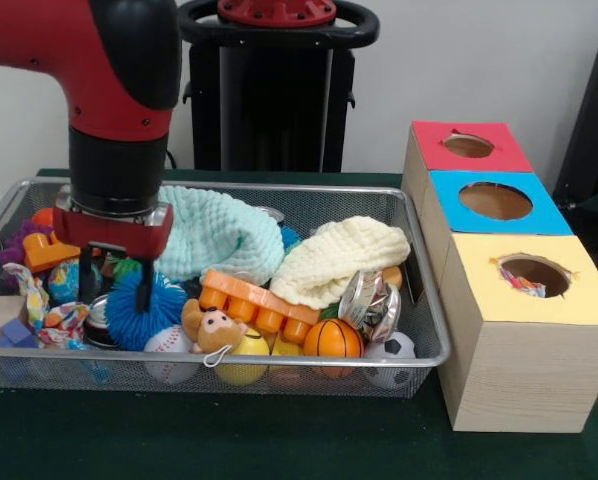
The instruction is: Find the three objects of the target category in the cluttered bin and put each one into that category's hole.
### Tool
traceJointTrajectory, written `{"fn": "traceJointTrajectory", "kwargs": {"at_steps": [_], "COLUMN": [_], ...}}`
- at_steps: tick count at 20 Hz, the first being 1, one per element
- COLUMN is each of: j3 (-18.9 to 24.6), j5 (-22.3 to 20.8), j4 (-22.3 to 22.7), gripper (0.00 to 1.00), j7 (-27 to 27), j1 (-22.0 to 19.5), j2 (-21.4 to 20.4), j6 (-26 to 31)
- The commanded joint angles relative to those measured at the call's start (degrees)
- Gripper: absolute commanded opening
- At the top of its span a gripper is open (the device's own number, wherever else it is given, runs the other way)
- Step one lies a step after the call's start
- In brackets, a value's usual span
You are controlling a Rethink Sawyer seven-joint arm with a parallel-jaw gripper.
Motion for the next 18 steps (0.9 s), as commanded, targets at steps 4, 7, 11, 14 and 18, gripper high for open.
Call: {"fn": "traceJointTrajectory", "kwargs": {"at_steps": [4,7,11,14,18], "j3": [-6.3,-5.4,-4.4,-4.2,-3.9], "j5": [-1.2,-0.4,-0.7,-1.1,-1.5], "j4": [2.2,2.5,1.1,0.8,0.9], "gripper": [1.0,1.0,1.0,1.0,1.0], "j7": [3.1,0.7,-0.2,-0.1,0.1], "j1": [2.9,1.3,-0.5,-1.3,-2.1], "j2": [-5.2,-4.8,-1.6,-0.2,1.5], "j6": [4.0,3.8,1.5,0.4,-1.4]}}
